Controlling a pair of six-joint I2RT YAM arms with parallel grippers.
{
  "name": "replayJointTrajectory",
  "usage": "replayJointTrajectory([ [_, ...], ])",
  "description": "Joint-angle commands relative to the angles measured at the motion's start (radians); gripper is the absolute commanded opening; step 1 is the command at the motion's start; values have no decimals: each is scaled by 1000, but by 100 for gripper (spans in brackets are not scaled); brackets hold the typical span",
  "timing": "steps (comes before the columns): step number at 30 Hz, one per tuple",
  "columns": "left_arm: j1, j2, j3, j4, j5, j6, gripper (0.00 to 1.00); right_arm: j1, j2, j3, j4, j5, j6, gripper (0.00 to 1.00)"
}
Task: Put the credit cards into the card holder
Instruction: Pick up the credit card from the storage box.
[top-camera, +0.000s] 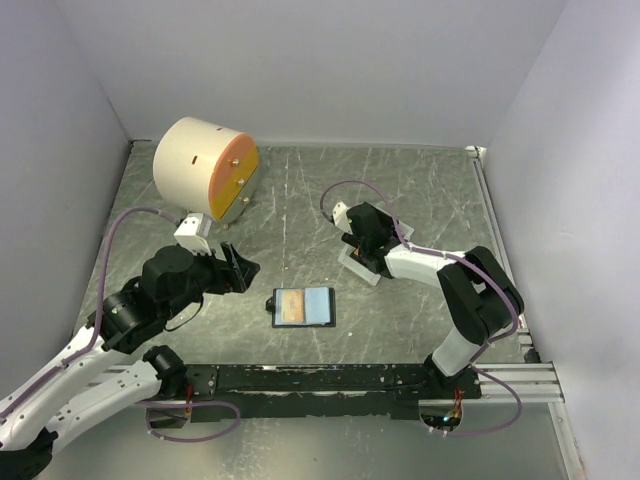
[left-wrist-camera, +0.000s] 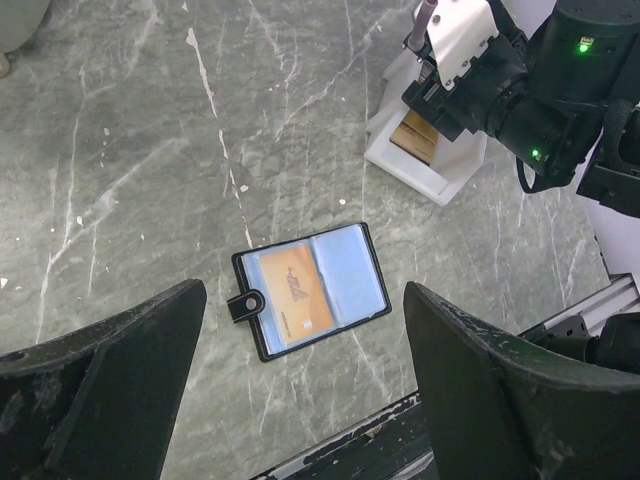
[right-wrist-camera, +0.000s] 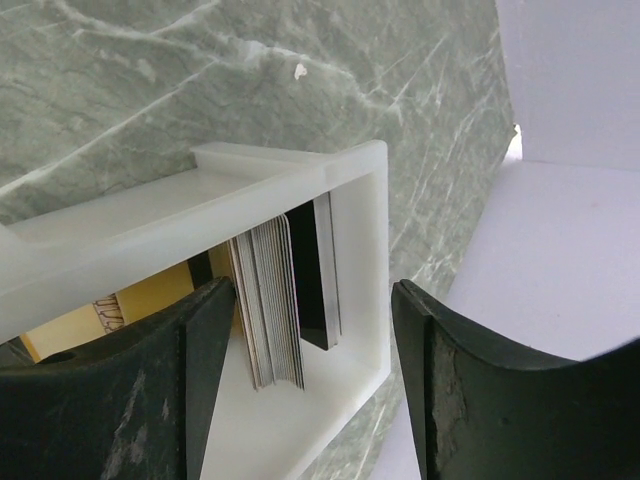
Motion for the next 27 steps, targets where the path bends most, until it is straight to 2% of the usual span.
replayJointTrajectory([
  [1,5,-10,0,-7,-20,-3,92,7,10,-16,85,45,-34,66],
  [11,5,-19,-14,-8,-17,-11,92,5,55,2,119,54,-62,74],
  [17,5,-20,-14,-8,-18,-11,92,4,56,20,112,66,-64,74],
  [27,5,-15,-16,-3,-17,-10,92,1,48,15,120,82,-81,64],
])
